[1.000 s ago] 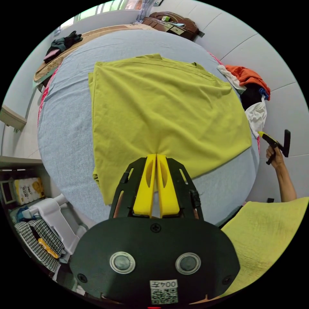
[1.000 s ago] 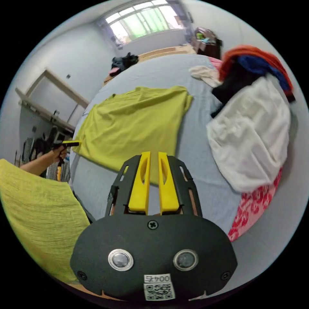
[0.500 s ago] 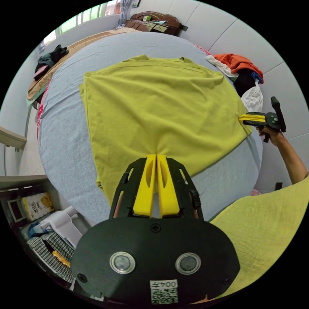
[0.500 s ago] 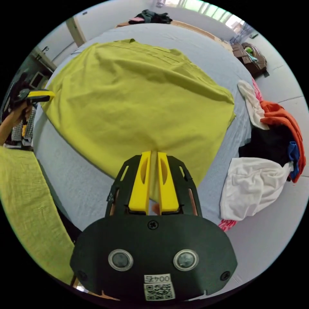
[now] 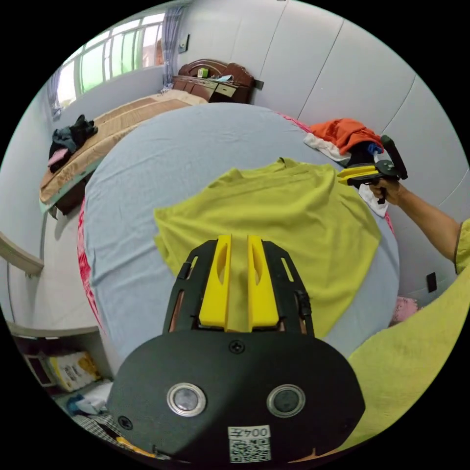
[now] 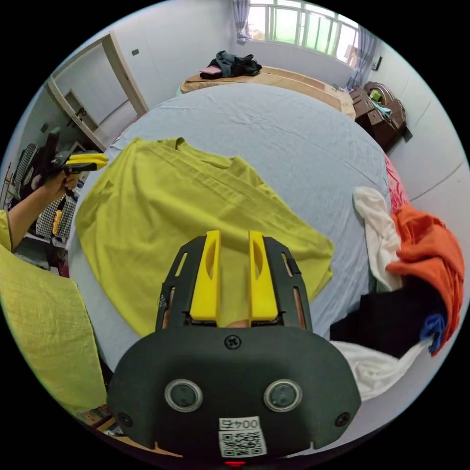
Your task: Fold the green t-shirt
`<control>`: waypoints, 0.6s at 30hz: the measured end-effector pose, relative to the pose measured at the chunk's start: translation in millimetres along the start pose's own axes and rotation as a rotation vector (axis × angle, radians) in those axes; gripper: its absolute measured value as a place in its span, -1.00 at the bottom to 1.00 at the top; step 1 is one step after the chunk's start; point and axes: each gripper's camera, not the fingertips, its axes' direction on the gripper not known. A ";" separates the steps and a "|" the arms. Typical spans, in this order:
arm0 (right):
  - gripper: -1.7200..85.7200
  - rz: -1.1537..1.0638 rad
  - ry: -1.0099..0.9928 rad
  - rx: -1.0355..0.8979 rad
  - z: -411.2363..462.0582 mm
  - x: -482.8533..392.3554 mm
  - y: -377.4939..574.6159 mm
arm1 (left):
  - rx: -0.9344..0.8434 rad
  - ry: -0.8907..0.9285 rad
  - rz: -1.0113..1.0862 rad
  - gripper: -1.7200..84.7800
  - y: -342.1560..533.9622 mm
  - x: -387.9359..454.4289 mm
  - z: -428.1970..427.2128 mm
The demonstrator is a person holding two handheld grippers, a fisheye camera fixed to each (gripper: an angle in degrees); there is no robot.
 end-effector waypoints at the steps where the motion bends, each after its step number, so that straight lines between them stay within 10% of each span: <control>1: -0.74 -0.020 0.004 -0.003 9.4 2.4 -15.9 | -0.002 -0.007 0.017 -0.84 -7.4 -2.5 4.4; 18: -0.85 0.001 0.029 -0.083 102.4 26.2 -64.1 | -0.104 -0.082 0.122 -0.83 -73.9 -23.2 61.0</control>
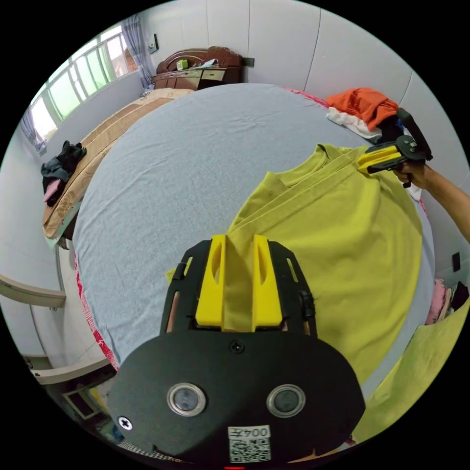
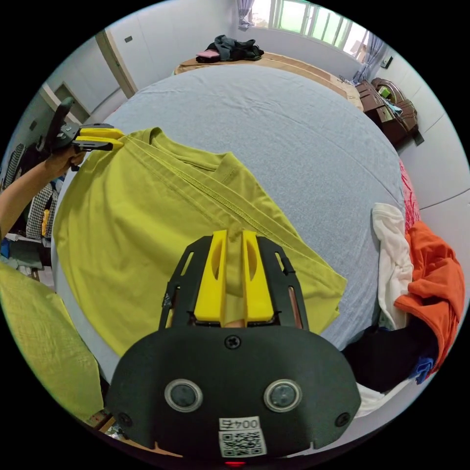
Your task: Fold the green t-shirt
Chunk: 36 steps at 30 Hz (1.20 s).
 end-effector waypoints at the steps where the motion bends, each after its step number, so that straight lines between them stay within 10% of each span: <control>1: -0.91 -0.005 -0.016 0.002 -0.3 1.8 0.3 | 0.001 0.009 0.009 -0.85 -0.8 1.4 -2.5; 21: -0.87 0.223 -0.053 0.133 -4.4 84.1 20.5 | 0.046 -0.081 -0.167 -0.90 -15.9 -8.9 -57.7; 36: -0.76 0.710 -0.298 0.289 -67.7 273.7 209.4 | 0.179 0.044 -0.418 -0.90 45.5 -63.8 -169.0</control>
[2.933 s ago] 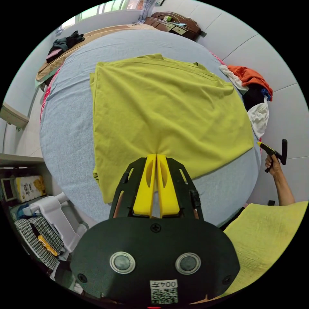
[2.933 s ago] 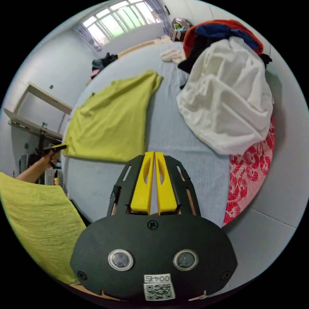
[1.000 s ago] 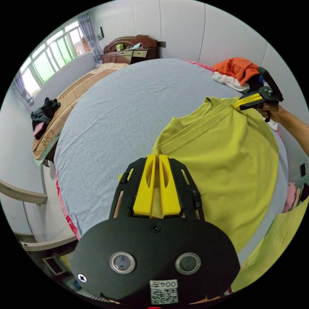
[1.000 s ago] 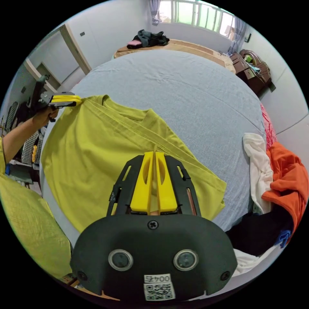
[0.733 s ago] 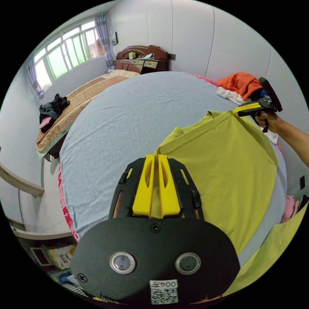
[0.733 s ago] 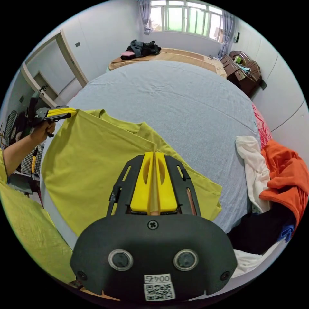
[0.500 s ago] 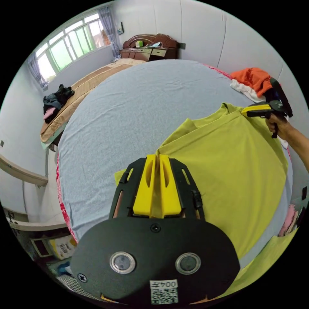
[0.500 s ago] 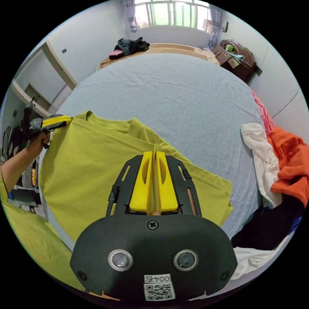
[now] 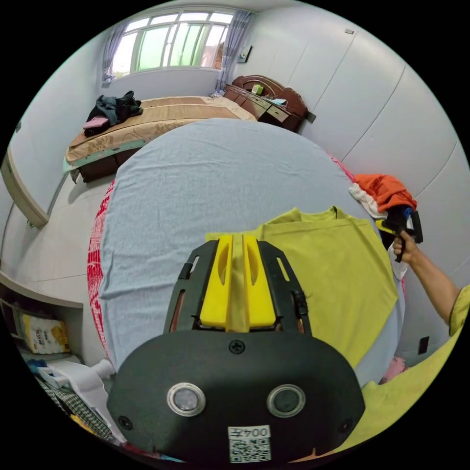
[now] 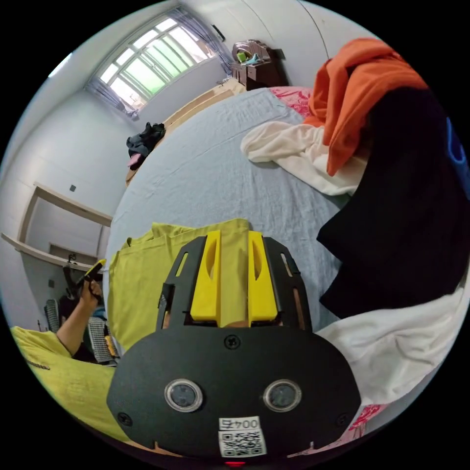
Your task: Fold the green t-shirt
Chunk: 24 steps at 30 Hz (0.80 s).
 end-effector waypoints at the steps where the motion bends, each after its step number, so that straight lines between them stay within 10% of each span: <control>1: -0.76 0.009 -0.034 -0.026 3.7 5.6 -2.9 | -0.005 -0.009 0.006 -0.91 2.7 2.5 -0.7; 24: -0.81 -0.209 0.247 0.047 -119.7 -74.5 100.8 | 0.016 -0.036 -0.031 -0.96 -16.0 14.0 -74.0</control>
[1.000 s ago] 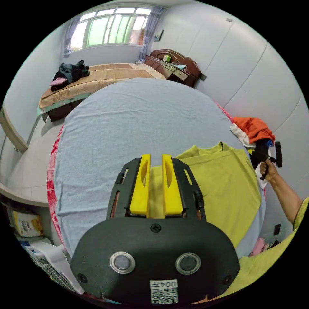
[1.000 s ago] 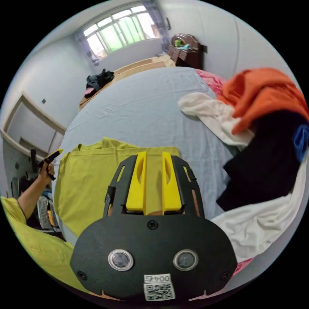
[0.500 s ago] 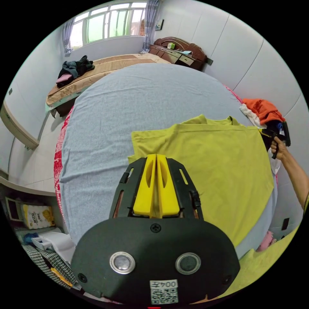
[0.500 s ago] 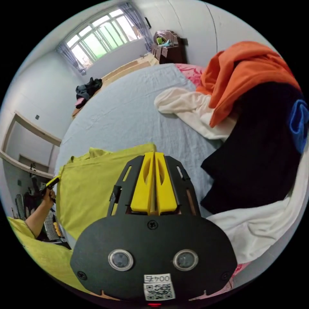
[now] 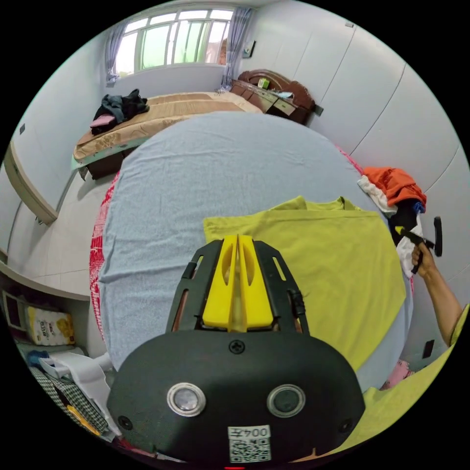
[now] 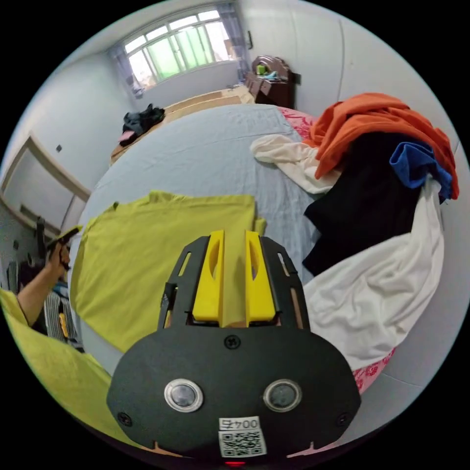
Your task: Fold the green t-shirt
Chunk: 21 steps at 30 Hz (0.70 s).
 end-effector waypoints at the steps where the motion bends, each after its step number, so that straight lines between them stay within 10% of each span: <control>1: -0.82 -0.030 0.005 -0.022 -5.5 -12.2 17.8 | 0.000 -0.001 0.001 -0.96 0.3 0.2 -3.6; 21: -0.76 0.220 -0.240 -0.133 -130.8 47.7 231.0 | -0.171 0.234 -0.256 -0.79 256.9 -41.8 -127.0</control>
